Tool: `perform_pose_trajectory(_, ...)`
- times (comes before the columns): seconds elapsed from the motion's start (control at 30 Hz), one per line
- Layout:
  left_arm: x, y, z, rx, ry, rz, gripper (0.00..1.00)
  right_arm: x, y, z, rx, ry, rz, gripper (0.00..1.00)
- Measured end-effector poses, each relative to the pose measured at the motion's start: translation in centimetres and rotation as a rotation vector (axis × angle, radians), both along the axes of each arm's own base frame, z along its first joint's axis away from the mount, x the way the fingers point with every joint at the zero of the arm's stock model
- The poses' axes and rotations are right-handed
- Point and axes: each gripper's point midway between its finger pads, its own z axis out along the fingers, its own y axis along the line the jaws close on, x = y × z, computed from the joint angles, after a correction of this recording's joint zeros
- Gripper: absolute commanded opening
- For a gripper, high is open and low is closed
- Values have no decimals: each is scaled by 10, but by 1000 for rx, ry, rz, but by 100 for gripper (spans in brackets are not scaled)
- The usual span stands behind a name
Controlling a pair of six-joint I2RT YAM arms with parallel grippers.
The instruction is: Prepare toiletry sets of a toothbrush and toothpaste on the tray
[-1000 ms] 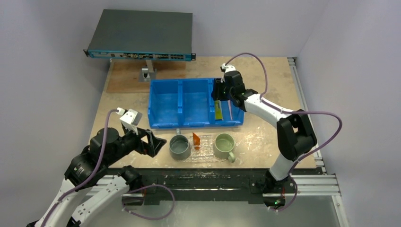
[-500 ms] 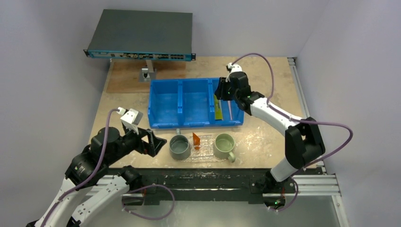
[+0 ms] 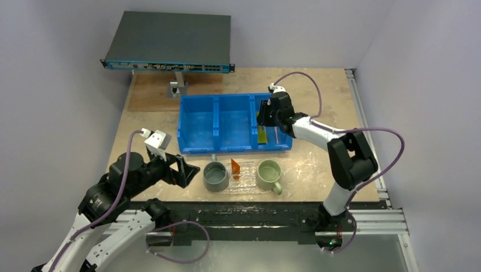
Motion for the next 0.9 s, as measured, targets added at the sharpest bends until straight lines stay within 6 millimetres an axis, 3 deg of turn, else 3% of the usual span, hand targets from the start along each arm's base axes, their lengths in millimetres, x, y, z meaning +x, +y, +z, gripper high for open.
perform_pose_trajectory(0.3,0,0,0,1,-1,2,100,1,1,-43,-39,71,5,43)
perform_pose_trajectory(0.67,1,0,-1,5,4,7,100,8,1,-62,-62,97,4,44)
perform_pose_trajectory(0.73,2,0,-1,5,5,7,100,8,1,-64,-65,100,3,41)
perform_pose_trajectory(0.9,2,0,-1,6,6,7,100,8,1,-71,-76,107,11,19)
